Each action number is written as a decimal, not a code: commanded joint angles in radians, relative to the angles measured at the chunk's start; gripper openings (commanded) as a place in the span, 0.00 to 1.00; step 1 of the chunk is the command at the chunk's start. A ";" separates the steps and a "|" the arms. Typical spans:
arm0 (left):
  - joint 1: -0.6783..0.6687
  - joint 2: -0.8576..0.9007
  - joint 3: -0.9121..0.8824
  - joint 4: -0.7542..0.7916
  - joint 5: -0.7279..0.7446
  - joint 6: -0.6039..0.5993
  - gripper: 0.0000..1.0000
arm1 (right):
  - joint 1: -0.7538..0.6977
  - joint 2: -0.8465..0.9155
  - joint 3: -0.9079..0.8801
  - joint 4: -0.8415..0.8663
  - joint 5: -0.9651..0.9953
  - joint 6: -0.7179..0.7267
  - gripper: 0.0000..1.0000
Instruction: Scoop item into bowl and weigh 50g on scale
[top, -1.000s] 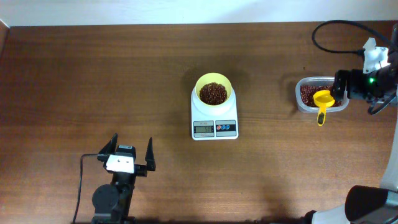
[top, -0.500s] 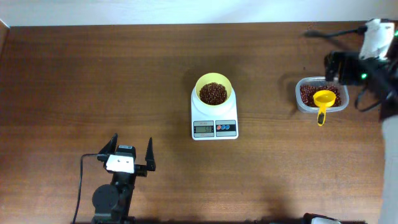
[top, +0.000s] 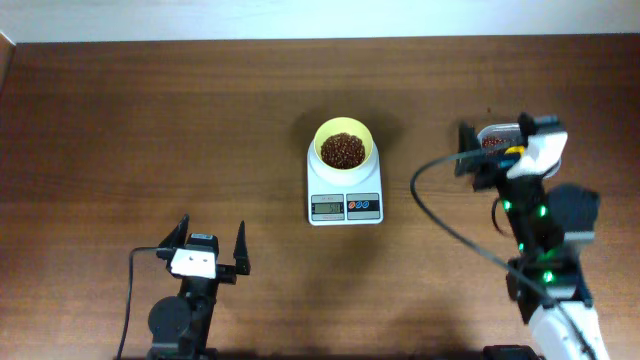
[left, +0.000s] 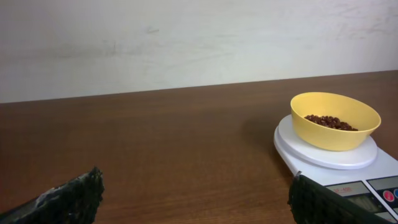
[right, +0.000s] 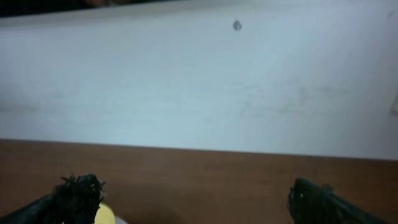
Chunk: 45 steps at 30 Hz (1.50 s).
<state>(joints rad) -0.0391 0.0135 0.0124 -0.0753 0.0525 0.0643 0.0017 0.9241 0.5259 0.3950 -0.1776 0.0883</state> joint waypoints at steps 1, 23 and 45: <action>0.006 -0.005 -0.003 -0.005 0.001 0.013 0.99 | 0.006 -0.117 -0.146 0.076 0.050 0.033 0.99; 0.006 -0.005 -0.003 -0.005 0.001 0.013 0.99 | 0.005 -0.816 -0.520 -0.212 0.089 0.032 0.99; 0.006 -0.005 -0.003 -0.005 0.001 0.013 0.99 | 0.005 -0.895 -0.520 -0.463 0.027 -0.142 0.99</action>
<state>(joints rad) -0.0387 0.0139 0.0124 -0.0753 0.0525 0.0643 0.0017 0.0429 0.0109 -0.0643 -0.1066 0.0257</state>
